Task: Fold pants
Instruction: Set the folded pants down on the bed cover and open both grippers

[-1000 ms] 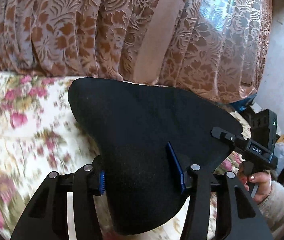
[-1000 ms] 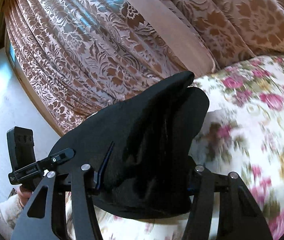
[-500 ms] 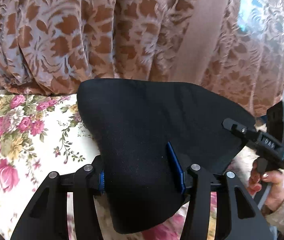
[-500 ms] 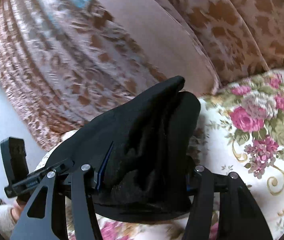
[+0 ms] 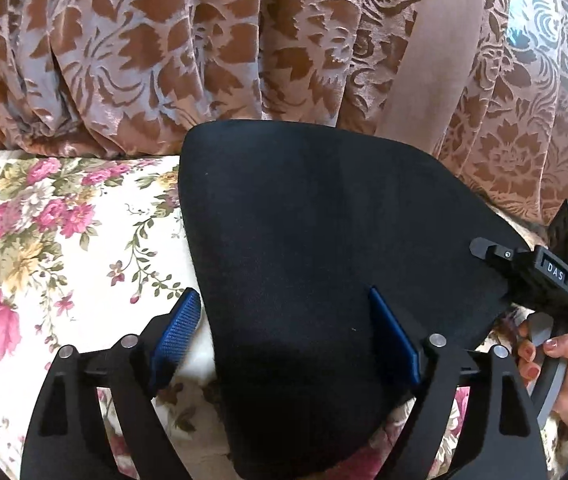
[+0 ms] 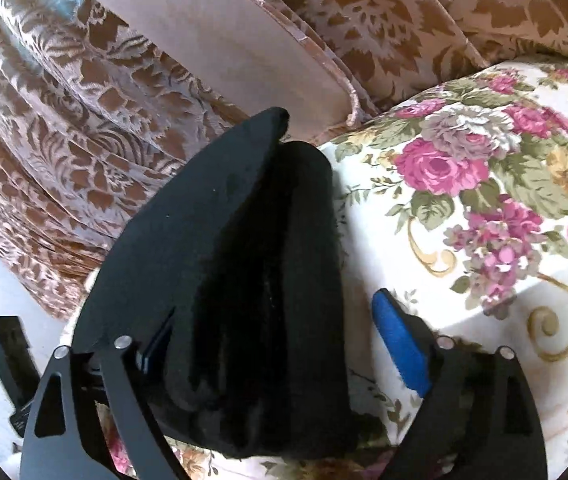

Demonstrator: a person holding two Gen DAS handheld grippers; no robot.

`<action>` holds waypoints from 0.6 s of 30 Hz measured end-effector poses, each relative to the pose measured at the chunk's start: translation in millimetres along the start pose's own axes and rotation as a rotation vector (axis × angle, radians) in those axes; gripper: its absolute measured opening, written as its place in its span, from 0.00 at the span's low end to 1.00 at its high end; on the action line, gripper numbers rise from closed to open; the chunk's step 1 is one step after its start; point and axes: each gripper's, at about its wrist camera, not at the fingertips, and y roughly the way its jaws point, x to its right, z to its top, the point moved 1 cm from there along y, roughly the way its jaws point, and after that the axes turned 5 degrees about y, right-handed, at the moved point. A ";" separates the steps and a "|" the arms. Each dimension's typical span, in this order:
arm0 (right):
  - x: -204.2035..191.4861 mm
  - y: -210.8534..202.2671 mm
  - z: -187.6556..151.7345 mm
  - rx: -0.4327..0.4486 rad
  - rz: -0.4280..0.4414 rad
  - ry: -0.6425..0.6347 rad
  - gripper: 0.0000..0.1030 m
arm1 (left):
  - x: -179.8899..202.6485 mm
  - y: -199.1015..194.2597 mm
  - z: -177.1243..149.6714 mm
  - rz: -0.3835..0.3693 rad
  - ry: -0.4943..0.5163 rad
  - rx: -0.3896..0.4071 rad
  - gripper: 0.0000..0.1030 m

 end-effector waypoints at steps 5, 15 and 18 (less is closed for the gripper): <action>-14.1 -22.4 -13.0 0.014 -0.132 -0.064 0.96 | 10.6 -19.2 -13.9 0.063 0.012 -0.012 0.86; -38.0 -78.4 -57.7 0.084 -0.194 -0.096 0.98 | 34.4 -53.3 -43.9 0.166 0.020 -0.046 0.90; -53.8 -93.6 -75.5 0.124 -0.204 -0.155 0.98 | 42.8 -66.8 -52.1 0.221 0.035 -0.018 0.96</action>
